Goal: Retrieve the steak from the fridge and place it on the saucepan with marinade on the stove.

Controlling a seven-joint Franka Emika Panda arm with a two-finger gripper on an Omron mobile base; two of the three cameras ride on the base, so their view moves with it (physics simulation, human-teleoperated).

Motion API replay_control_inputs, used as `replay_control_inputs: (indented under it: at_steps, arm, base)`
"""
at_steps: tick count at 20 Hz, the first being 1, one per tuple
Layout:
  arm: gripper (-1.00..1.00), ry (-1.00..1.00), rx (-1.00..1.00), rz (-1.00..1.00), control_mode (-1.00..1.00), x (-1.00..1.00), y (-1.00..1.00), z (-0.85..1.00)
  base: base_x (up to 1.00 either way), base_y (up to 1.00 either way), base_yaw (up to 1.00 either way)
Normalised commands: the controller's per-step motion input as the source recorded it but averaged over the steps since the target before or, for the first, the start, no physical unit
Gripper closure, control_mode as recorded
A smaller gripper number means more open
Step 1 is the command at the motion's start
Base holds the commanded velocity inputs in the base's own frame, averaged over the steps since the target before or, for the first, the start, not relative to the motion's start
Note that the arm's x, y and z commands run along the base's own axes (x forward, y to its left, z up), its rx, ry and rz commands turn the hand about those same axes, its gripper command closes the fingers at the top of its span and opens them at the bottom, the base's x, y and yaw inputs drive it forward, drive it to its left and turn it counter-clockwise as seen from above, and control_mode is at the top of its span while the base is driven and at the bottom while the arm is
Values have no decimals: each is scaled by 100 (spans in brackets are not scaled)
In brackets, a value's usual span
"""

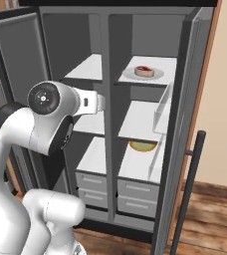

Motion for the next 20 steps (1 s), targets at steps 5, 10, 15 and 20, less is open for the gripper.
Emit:
replay_control_inputs:
  at_steps: [5,10,15,20]
  arm:
    - [-100,0,0,0,100,0,0,0]
    - [-100,0,0,0,100,0,0,0]
    - [-100,0,0,0,100,0,0,0]
    - [-100,0,0,0,100,0,0,0]
  base:
    - [26,-14,-1]
    - [18,-26,0]
    - [13,-33,0]
    - [21,-25,0]
